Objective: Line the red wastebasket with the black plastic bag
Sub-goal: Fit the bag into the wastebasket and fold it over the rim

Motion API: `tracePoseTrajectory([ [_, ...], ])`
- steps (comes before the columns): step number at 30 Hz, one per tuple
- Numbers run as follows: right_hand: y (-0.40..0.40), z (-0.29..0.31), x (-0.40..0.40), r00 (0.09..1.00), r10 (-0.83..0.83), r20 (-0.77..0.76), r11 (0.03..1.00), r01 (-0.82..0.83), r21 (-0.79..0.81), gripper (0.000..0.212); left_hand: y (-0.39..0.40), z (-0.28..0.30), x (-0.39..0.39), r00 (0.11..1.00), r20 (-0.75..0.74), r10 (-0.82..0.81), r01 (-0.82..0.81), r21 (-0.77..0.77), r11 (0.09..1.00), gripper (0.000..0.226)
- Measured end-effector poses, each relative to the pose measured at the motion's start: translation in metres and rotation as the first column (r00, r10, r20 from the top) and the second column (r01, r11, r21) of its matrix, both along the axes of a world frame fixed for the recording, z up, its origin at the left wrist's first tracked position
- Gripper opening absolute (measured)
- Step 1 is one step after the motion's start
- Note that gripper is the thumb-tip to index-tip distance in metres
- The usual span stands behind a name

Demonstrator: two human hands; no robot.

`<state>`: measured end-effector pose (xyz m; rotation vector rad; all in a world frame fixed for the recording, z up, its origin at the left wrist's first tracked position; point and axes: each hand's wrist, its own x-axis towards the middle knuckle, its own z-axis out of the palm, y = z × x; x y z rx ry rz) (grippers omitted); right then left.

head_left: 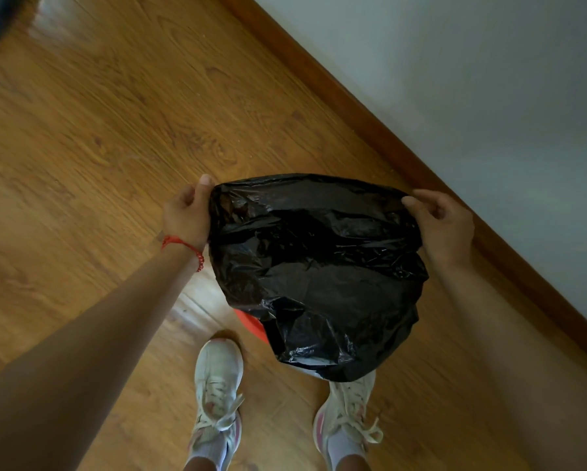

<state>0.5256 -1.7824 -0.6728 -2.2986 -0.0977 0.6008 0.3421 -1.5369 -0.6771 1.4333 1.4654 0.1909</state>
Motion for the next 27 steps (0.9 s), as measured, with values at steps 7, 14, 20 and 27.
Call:
tracePoseTrajectory([
  [7,0.001,0.041,-0.011,0.985,0.104,0.136,0.991,-0.114,0.073,0.036,-0.011,0.044,-0.003,0.987,0.015,-0.163,0.154,0.250,0.956,0.021],
  [14,0.003,0.056,-0.051,0.911,0.375,0.169,0.923,-0.384,0.020,0.033,-0.047,0.062,-0.012,0.933,0.066,-0.353,0.335,0.196,0.922,0.021],
  [20,-0.004,0.045,-0.061,0.863,0.475,0.171,0.880,-0.459,-0.124,0.032,-0.049,0.060,-0.016,0.883,-0.076,-0.463,0.469,0.186,0.864,0.031],
  [27,-0.010,0.034,-0.059,0.842,0.495,0.216,0.867,-0.464,-0.182,0.015,-0.050,0.058,-0.014,0.897,-0.121,-0.425,0.441,0.167,0.882,0.013],
])
